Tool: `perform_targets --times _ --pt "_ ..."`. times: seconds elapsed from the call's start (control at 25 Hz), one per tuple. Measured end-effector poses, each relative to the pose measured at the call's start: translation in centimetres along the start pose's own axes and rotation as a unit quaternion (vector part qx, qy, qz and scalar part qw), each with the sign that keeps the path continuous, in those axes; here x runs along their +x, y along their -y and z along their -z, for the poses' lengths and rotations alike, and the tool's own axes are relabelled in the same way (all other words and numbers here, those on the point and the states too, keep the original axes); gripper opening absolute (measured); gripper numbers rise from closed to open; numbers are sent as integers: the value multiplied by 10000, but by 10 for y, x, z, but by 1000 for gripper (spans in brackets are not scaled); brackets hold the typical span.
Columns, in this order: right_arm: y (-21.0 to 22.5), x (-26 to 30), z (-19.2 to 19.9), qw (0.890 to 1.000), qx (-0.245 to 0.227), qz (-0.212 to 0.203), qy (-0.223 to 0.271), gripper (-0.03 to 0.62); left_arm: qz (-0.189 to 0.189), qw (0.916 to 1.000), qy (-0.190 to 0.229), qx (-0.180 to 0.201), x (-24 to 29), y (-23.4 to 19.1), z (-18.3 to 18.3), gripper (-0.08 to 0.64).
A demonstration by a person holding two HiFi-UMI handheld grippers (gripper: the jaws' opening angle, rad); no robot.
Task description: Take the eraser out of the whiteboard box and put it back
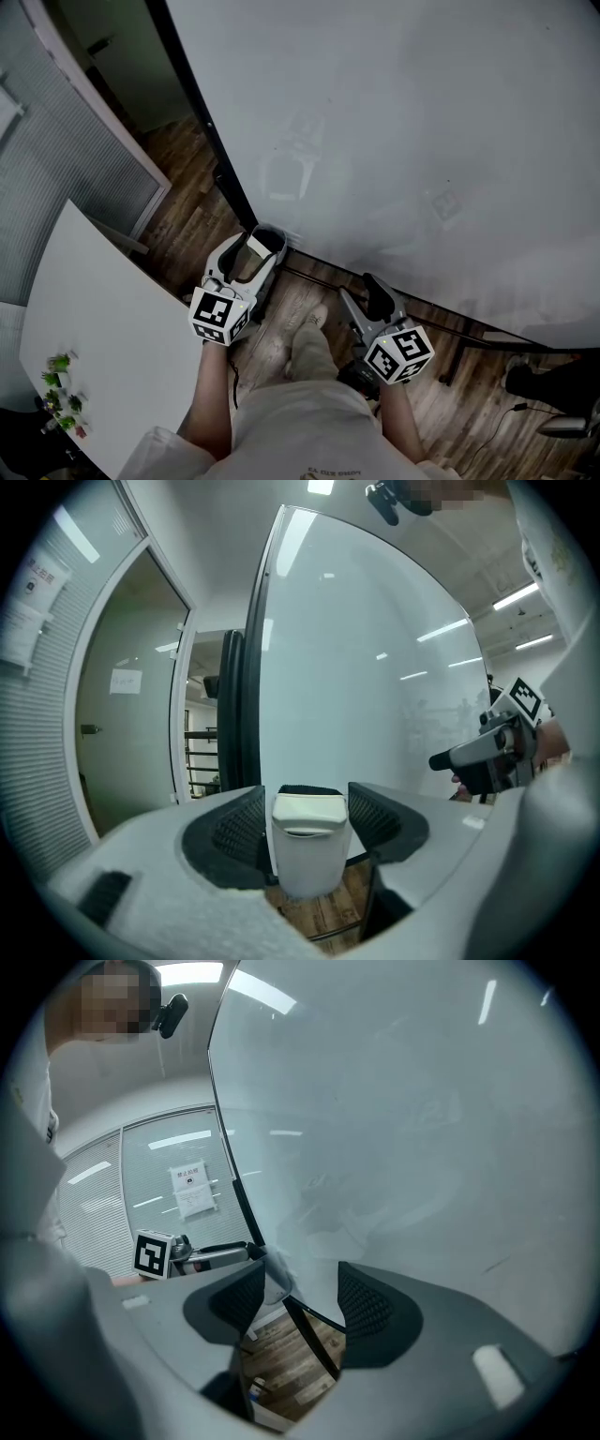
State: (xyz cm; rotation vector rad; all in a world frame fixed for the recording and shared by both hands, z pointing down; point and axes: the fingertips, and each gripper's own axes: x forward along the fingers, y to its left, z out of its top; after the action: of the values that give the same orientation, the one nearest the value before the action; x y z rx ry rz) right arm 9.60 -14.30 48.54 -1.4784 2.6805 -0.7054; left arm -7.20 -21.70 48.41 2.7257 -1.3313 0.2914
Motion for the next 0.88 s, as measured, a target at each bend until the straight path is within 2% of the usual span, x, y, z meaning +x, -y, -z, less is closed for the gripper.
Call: perform_targets --times 0.28,0.56,0.72,0.88 --pt "-12 -10 -9 9996 -264 -17 86 242 51 9994 323 -124 -18 18 -24 275" --pt "-25 -18 -14 9983 -558 -13 171 241 217 9986 484 -30 -31 52 -38 249" --pt "-33 -27 -17 9975 -662 61 258 217 76 9979 635 -98 -45 59 -48 217" --pt "-35 -38 -19 9967 -705 208 329 161 -135 9976 662 -136 -61 60 -48 158"
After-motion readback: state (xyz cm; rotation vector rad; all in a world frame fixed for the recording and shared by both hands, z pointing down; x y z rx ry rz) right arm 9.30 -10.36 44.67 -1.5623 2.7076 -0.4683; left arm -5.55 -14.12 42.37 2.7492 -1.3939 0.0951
